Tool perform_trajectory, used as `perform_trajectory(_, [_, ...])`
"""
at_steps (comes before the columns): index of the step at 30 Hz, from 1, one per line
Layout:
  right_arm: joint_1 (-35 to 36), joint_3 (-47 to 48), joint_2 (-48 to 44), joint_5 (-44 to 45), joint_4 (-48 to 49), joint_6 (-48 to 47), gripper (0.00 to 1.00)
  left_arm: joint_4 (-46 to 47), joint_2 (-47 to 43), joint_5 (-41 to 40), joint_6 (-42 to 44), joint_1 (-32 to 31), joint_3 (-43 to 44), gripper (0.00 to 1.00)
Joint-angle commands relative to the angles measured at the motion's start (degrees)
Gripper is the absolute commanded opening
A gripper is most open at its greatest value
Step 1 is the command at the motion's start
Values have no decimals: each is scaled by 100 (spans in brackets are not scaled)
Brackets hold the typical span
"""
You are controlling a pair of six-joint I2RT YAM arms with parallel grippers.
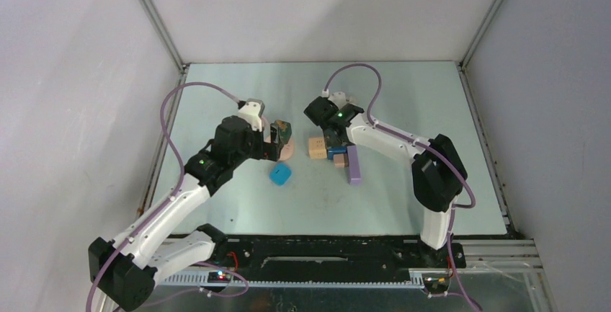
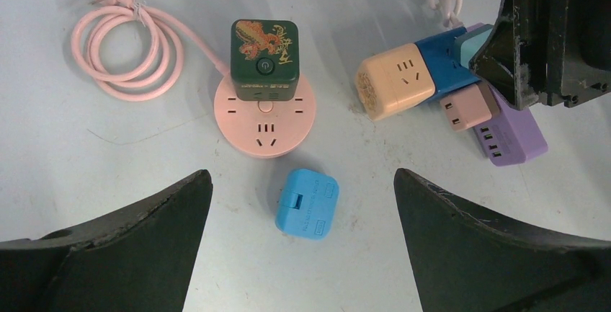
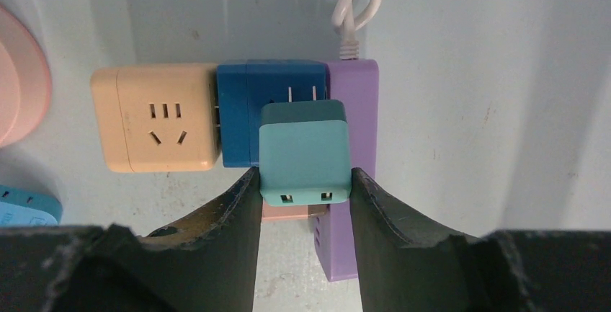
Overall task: Insert the plug
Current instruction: Move the socket to the center of the board.
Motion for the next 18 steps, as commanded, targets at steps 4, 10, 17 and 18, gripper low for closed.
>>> perform_trajectory(4, [33,-24,-171,-83,-228,183,0,21,-150,64,137,66,-172,100])
perform_trajectory(10, [-56,271,-215,-200,-329,114,0,19,-178,77,134,75,-207,100])
perform_trajectory(17, [-427,988,-8,-938,-768,-79,0,5,-191,139,167,92,-201,100])
perform_trajectory(18, [-495,1098,8,-1089,-850,-101,0,1,-179,144,176,93,-187,100])
